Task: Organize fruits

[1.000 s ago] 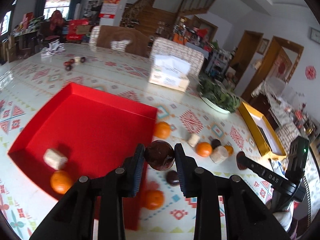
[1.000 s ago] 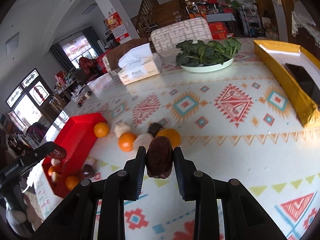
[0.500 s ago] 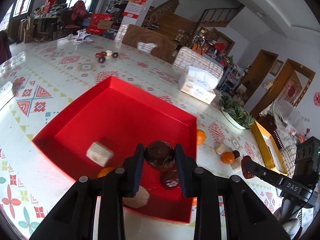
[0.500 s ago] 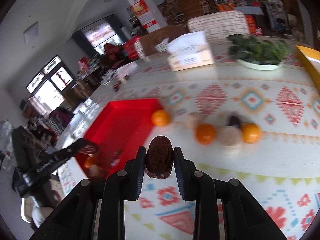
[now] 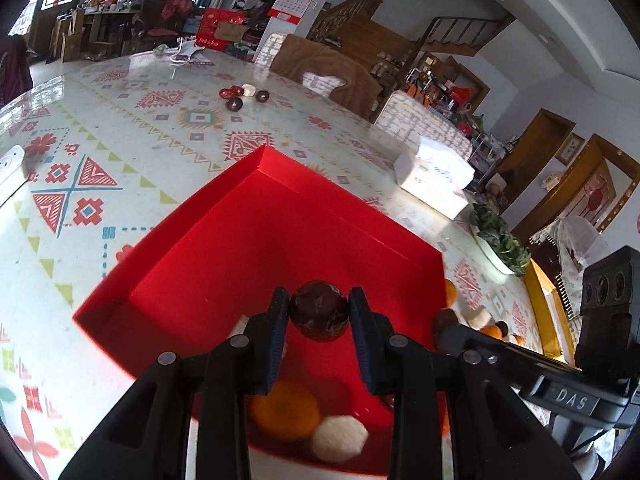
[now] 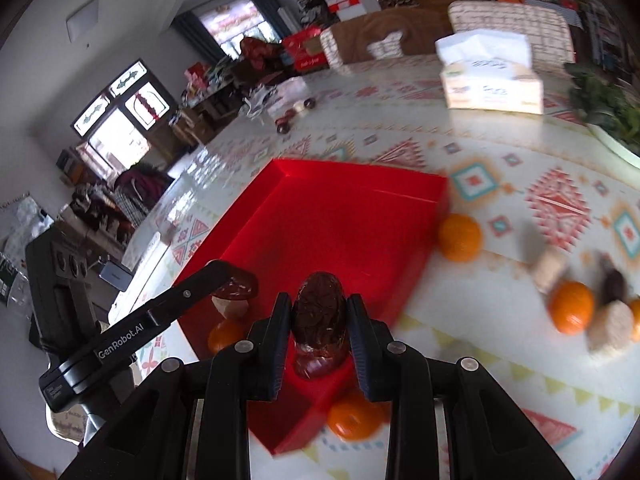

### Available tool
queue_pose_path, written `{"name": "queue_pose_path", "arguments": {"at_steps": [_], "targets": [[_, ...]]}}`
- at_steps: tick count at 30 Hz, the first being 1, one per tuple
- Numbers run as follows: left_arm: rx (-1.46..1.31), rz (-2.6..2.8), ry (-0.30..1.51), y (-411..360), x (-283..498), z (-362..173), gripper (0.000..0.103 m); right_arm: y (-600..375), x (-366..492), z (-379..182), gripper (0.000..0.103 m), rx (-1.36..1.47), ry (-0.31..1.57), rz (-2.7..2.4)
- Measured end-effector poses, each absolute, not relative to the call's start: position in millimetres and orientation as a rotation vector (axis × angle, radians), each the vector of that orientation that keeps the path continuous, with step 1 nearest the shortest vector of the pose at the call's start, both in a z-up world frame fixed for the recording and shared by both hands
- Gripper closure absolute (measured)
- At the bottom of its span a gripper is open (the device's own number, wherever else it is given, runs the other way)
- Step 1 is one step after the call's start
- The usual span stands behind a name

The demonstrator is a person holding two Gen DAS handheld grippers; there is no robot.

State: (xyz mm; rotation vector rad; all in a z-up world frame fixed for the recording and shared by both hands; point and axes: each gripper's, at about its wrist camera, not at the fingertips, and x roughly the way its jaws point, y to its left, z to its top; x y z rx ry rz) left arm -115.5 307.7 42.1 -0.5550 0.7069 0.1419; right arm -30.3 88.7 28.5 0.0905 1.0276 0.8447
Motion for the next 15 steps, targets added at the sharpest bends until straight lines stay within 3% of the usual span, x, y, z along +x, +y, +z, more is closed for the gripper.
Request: {"name": "queue_pose_path", "arguments": {"at_steps": [6, 15], "targets": [[-0.596, 0.147, 0.712, 328, -110, 34, 0.073, 123, -19, 16, 0.072, 0.049, 1.065, 0.842], [-0.687, 0.137, 0.654, 348, -125, 38, 0.042, 134, -11, 22, 0.068, 0.068, 1.044, 0.825]]}}
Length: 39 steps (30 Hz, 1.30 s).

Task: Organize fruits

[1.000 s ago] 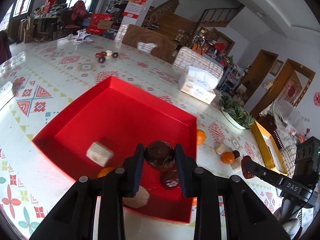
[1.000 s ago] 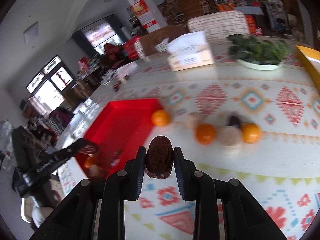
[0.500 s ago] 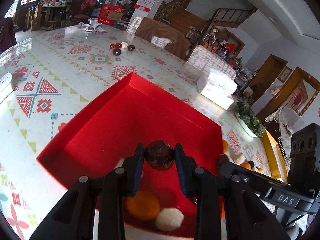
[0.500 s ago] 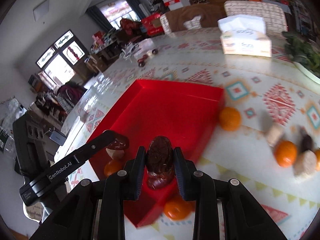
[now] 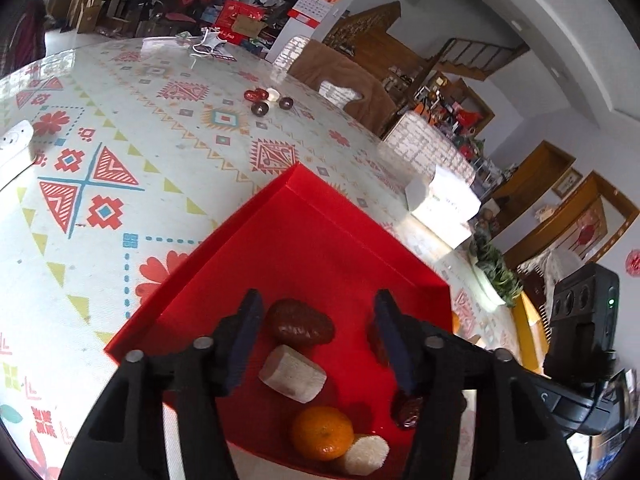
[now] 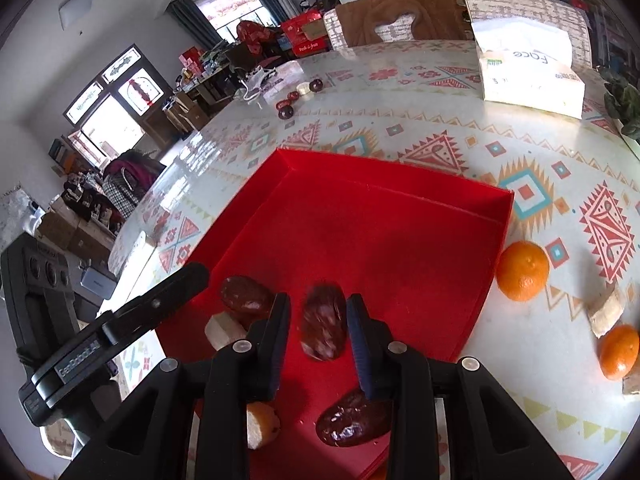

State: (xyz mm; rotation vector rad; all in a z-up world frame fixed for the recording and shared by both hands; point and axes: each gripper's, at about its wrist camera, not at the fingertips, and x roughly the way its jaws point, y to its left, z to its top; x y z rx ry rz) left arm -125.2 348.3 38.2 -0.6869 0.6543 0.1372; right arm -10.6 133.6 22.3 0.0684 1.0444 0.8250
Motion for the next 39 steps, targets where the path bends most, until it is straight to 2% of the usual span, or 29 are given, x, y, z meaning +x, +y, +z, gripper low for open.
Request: {"name": "queue_pose_path", "arguments": {"at_steps": [8, 15, 23, 39], "targets": [[-0.716, 0.116, 0.625, 339, -141, 47, 0.035, 90, -14, 40, 0.064, 0.09, 0.987, 0.768], [-0.691, 0.078, 0.633, 315, -143, 53, 0.035, 46, -23, 22, 0.062, 0.059, 1.01, 0.686], [-0.643, 0.048, 0.646, 288, -142, 63, 0.034, 38, -40, 0, 0.062, -0.029, 1.017, 0.663], [-0.585, 0.015, 0.684, 254, -138, 66, 0.031, 41, -55, -6, 0.062, -0.117, 0.967, 0.613]]}}
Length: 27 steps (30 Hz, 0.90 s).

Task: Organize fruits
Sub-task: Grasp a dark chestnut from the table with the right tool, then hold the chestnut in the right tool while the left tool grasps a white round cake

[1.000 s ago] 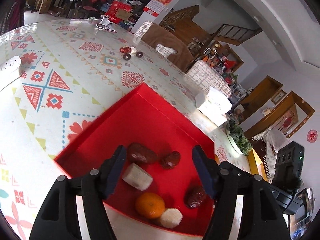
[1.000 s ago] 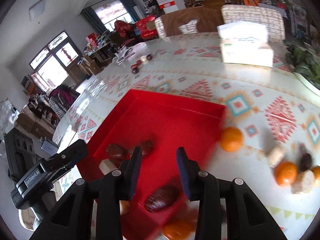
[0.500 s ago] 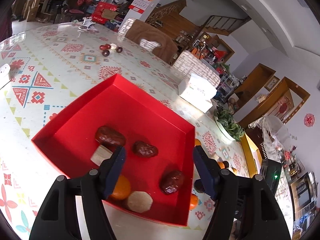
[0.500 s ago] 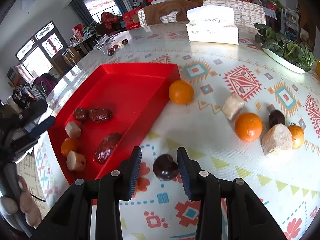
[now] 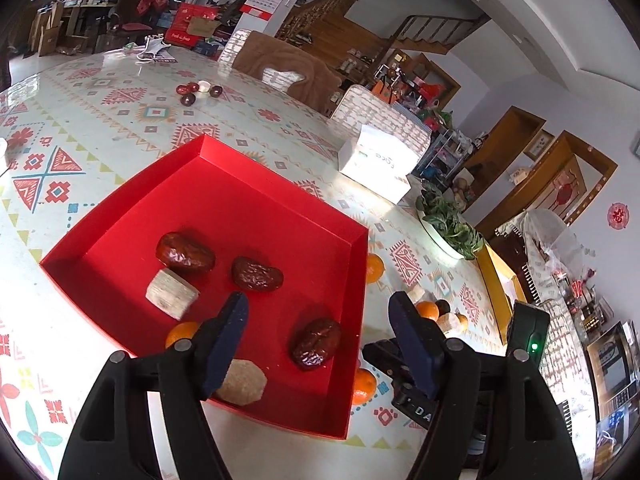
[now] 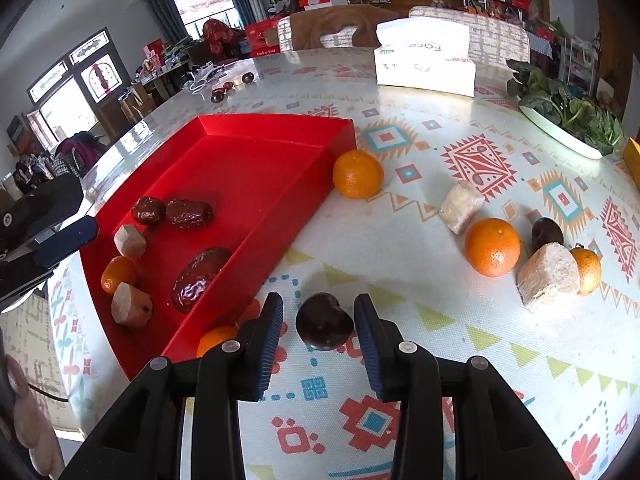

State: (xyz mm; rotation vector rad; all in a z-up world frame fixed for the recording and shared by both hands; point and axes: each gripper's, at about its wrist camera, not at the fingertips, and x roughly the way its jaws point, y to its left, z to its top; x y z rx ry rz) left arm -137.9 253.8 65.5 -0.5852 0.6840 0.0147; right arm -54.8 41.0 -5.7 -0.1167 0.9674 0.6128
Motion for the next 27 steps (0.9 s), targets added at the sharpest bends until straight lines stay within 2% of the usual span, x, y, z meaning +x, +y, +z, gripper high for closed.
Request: {"name": "queue_pose_path", "arguments": {"at_steps": [4, 8, 12, 20, 24, 27], "targets": [[-0.579, 0.015, 0.687, 251, -140, 66, 0.03, 44, -57, -7, 0.063, -0.156, 0.947, 0.588], [-0.575, 0.014, 0.696, 249, -139, 65, 0.029, 45, -66, -7, 0.073, -0.214, 0.928, 0.59], [-0.525, 0.0, 0.715, 236, -138, 67, 0.029, 36, -73, -5, 0.074, -0.223, 0.924, 0.61], [-0.452, -0.049, 0.76, 208, -128, 63, 0.027, -21, -86, 2, 0.075, -0.136, 0.919, 0.596], [-0.445, -0.063, 0.781, 196, -122, 60, 0.027, -56, -86, 12, 0.082, -0.08, 0.901, 0.544], [-0.439, -0.075, 0.794, 186, -120, 59, 0.027, -81, -80, 11, 0.083, -0.032, 0.909, 0.51]]}}
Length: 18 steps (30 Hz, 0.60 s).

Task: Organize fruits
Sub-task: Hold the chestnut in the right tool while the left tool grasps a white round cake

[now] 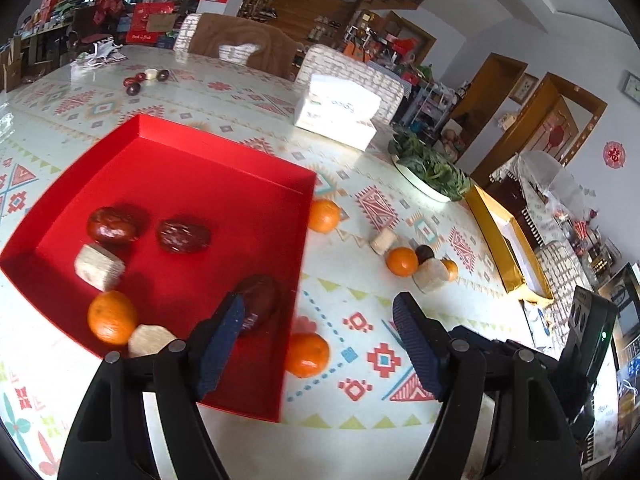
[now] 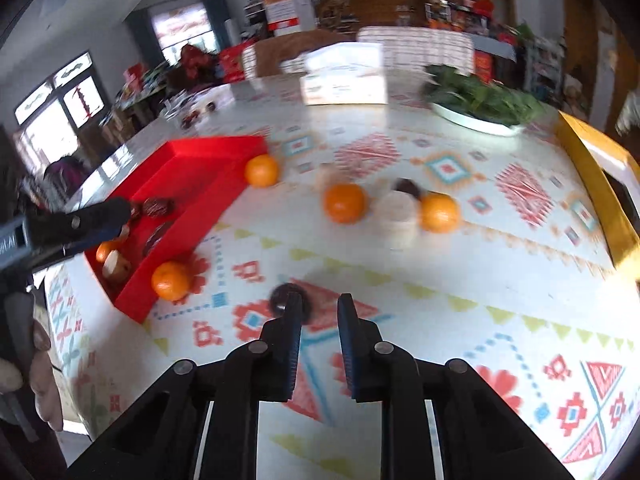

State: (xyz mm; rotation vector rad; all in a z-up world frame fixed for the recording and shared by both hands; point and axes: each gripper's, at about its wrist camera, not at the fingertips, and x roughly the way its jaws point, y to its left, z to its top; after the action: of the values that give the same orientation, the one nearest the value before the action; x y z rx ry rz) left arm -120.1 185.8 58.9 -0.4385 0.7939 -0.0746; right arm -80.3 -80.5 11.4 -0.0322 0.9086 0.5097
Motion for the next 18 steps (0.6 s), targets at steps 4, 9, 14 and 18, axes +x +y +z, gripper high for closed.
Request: {"name": "queue_pose_path", "arguments": {"at_steps": [4, 9, 14, 18], "targets": [[-0.422, -0.074, 0.795, 175, -121, 61, 0.027, -101, -76, 8, 0.083, 0.024, 0.924, 0.487], [-0.418, -0.065, 0.794, 165, -120, 62, 0.027, -106, -70, 11, 0.052, 0.146, 0.911, 0.593], [-0.384, -0.074, 0.804, 152, -117, 64, 0.027, -68, -61, 4, 0.042, 0.062, 0.935, 0.626], [-0.355, -0.072, 0.804, 147, -109, 64, 0.027, -46, -58, -6, 0.068, -0.017, 0.953, 0.603]]}}
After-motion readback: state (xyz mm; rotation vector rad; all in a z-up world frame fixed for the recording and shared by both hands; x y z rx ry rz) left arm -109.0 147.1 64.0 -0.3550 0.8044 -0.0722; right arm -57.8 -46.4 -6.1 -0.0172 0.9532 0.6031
